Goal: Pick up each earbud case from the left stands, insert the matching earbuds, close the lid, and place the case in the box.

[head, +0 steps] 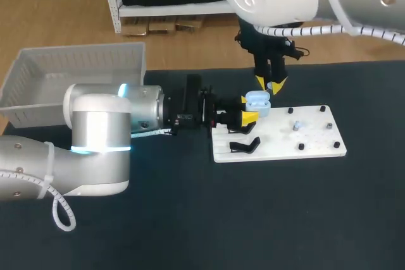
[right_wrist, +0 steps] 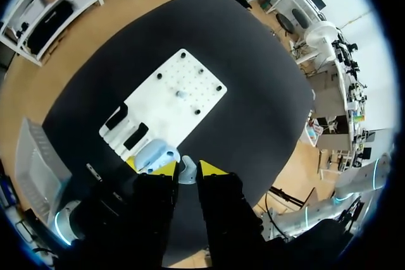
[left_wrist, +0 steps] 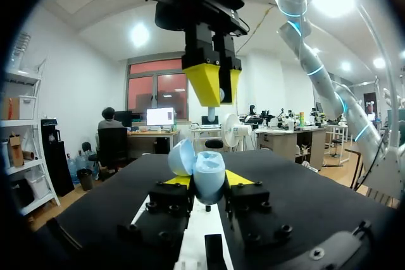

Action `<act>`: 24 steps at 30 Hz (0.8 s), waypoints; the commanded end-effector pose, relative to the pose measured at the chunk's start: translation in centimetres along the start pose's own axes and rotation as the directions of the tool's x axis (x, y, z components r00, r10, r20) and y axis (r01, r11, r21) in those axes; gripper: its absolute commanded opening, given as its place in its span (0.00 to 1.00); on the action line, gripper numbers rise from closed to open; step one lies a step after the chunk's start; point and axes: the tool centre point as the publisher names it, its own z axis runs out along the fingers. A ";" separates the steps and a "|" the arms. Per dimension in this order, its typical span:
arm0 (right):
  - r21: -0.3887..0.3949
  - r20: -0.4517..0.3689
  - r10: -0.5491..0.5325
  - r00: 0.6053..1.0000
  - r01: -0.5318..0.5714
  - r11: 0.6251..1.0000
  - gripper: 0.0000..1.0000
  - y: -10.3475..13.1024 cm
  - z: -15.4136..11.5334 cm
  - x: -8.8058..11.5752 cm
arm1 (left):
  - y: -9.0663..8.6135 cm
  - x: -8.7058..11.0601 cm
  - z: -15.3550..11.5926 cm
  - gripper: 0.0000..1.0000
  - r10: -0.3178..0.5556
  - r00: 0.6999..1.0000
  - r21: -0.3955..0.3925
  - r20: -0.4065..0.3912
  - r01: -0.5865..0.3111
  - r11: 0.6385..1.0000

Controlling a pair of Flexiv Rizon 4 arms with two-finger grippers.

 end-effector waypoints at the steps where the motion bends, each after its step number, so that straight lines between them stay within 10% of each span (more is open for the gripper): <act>1: -0.003 0.005 -0.001 1.000 0.001 1.000 0.00 0.1 0.1 0.5 | 0.0 0.1 0.0 0.00 0.004 1.000 -0.002 0.006 -0.004 1.000; 24: 0.000 -0.031 -0.016 0.999 0.016 1.000 0.00 1.6 1.4 1.4 | 0.0 0.1 0.0 0.00 0.004 1.000 -0.002 0.006 -0.004 1.000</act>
